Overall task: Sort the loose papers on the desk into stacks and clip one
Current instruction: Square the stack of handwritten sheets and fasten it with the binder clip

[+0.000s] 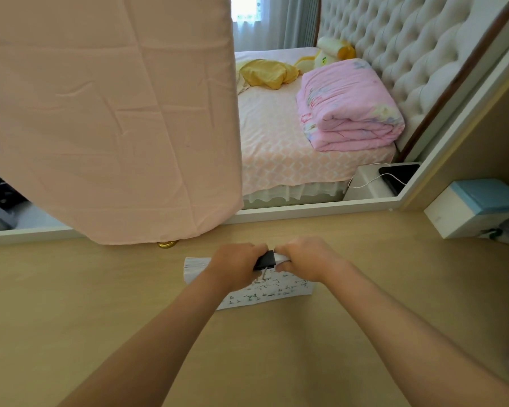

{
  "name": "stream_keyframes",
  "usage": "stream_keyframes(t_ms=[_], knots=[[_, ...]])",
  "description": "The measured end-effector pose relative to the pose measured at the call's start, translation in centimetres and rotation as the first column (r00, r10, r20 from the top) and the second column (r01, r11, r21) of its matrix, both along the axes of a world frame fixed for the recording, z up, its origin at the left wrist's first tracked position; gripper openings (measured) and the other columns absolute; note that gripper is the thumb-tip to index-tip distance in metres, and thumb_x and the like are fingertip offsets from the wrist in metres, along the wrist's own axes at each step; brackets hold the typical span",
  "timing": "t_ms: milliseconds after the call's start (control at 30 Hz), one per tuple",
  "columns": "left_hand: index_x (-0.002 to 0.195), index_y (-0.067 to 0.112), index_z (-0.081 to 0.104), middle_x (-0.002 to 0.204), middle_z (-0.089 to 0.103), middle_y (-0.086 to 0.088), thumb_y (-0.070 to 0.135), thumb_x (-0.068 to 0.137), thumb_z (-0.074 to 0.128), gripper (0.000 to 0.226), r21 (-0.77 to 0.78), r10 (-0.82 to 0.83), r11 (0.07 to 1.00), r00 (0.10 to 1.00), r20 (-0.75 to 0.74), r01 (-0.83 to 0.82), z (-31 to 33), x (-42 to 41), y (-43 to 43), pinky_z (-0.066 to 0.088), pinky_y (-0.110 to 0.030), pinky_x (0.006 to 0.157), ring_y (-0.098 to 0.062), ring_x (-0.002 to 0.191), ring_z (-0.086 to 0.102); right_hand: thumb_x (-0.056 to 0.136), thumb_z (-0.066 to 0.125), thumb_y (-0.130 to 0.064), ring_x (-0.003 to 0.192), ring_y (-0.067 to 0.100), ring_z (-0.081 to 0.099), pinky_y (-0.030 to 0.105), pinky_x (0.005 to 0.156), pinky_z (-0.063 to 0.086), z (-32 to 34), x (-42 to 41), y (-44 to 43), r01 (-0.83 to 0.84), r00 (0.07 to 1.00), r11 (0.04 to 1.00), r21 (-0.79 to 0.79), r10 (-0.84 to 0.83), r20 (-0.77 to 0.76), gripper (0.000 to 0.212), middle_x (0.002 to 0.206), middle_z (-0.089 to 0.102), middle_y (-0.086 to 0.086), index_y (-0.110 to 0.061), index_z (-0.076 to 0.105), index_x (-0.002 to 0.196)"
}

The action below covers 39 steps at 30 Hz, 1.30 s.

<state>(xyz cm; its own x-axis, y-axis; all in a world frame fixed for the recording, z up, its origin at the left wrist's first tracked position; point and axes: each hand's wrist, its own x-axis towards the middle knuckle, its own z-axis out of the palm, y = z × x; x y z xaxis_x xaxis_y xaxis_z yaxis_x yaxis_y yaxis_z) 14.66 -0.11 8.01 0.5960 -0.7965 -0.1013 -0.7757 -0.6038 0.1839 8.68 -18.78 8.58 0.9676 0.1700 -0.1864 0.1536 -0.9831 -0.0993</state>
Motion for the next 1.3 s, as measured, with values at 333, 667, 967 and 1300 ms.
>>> stream_keyframes(t_ms=[333,667,967,1300], knots=[[0.107,0.028,0.064,0.095,0.067,0.013,0.027,0.082,0.077,0.028,-0.202,0.221,0.906,0.823,-0.524,-0.372,2.0,1.9,3.0,0.046,-0.022,0.069,-0.006,0.087,0.062,0.069,0.083,-0.042,0.144,0.023,0.021,0.041,0.114,0.024,-4.3,-4.5,-1.6,0.447,0.603,0.606,0.658,-0.747,0.279,0.11,0.157,0.021,0.004,-0.021,0.017,0.153],[0.112,0.021,0.06,0.099,0.076,-0.013,0.022,0.091,0.067,0.022,0.078,0.183,0.431,0.003,-0.983,-0.899,-2.1,-0.9,6.1,0.06,-0.048,0.077,-0.033,0.089,0.073,0.099,0.055,-0.034,0.111,0.035,0.066,0.057,0.101,0.047,-8.4,-6.7,1.8,0.735,0.562,-0.419,0.533,-0.063,-0.825,0.038,0.12,0.069,0.016,-0.011,0.057,0.129],[0.135,0.019,0.05,0.12,0.064,-0.006,0.026,0.091,0.068,0.048,0.267,0.435,0.533,-0.01,-0.9,-0.803,-10.8,-4.2,9.6,0.055,-0.046,0.089,-0.026,0.104,0.065,0.097,0.054,-0.021,0.098,0.024,0.066,0.044,0.087,0.057,-12.1,-5.8,4.9,0.875,0.466,0.123,0.469,-0.478,-0.744,0.028,0.115,0.063,0.005,-0.015,0.049,0.124],[0.128,0.021,0.045,0.123,0.057,-0.001,0.025,0.09,0.069,0.045,0.018,0.438,0.53,0.256,-0.862,-0.848,-11.9,-5.2,9.4,0.046,-0.03,0.082,-0.019,0.11,0.058,0.091,0.057,-0.016,0.143,0.03,0.027,0.043,0.108,0.042,-13.8,-7.1,7.8,0.834,0.539,0.302,0.462,-0.628,-0.561,0.094,0.16,0.015,0.003,-0.026,-0.011,0.156]])
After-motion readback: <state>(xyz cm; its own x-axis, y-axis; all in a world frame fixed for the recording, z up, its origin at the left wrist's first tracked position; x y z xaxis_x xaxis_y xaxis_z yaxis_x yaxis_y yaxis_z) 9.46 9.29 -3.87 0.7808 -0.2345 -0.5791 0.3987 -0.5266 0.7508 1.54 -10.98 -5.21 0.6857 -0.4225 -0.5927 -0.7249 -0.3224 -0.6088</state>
